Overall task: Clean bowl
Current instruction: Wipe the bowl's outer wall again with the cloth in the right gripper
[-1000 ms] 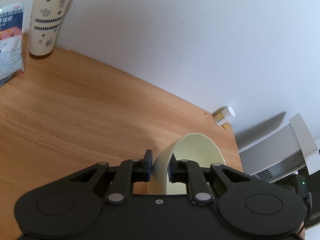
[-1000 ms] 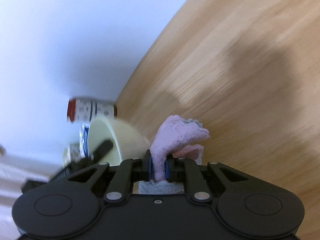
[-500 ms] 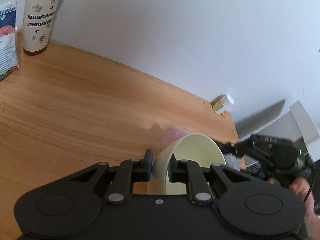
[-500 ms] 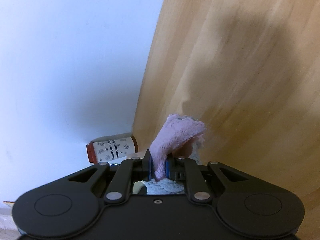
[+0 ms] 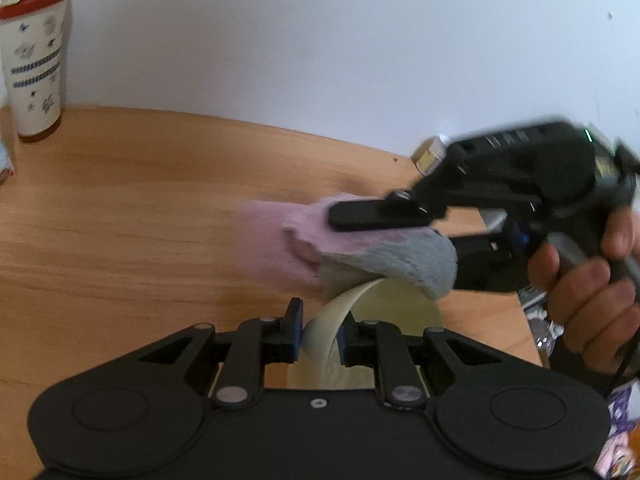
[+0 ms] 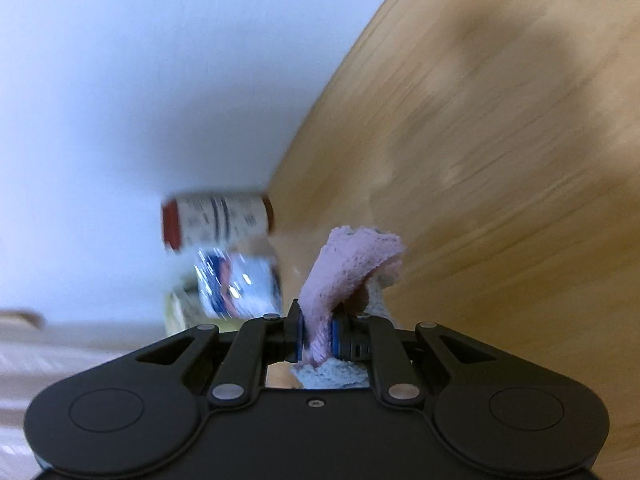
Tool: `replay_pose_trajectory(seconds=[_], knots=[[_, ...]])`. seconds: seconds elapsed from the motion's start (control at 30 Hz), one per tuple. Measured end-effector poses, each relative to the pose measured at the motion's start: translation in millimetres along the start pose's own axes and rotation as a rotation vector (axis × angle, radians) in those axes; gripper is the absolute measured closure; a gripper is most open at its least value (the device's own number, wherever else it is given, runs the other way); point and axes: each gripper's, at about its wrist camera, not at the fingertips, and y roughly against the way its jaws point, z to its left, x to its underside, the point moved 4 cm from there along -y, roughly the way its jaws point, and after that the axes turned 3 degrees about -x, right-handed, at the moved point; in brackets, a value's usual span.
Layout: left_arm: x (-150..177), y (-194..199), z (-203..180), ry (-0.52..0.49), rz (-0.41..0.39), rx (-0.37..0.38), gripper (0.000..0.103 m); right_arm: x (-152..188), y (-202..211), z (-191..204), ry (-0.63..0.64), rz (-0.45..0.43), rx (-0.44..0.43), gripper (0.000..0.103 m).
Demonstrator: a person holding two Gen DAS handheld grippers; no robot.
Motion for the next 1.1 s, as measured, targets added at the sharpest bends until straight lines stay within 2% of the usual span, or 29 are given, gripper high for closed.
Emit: replay_pose_trajectory(seconds=[0.03, 0.17, 0.2, 0.33, 0.37, 0.67, 1.1], knots=[[0.5, -0.4, -0.8, -0.004, 0.003, 0.001, 0.087, 0.5, -7.9, 4.6, 0.009, 0.034, 0.015, 0.088], [3.0, -1.3, 0.2, -0.016, 0.009, 0.0, 0.087, 2.6, -15.2, 11.2, 0.05, 0.076, 0.052, 0.088], [3.4, -0.6, 2.1, -0.01, 0.006, 0.004, 0.087, 4.4, -20.6, 15.5, 0.077, 0.093, 0.083, 0.088], [3.0, 1.0, 6.2, -0.001, 0.0, 0.011, 0.086, 4.4, -13.1, 19.0, 0.113, 0.117, 0.108, 0.089], [2.9, 1.1, 6.8, 0.0, -0.002, 0.011, 0.086, 0.8, -21.9, 21.9, 0.114, 0.117, 0.11, 0.089], [0.5, 2.5, 12.1, 0.015, -0.015, 0.018, 0.085, -15.0, -8.5, 1.1, 0.054, 0.069, 0.146, 0.089], [-8.6, 9.8, 26.5, 0.054, -0.013, 0.048, 0.085, -10.8, 27.4, -49.8, -0.081, 0.0, 0.118, 0.088]])
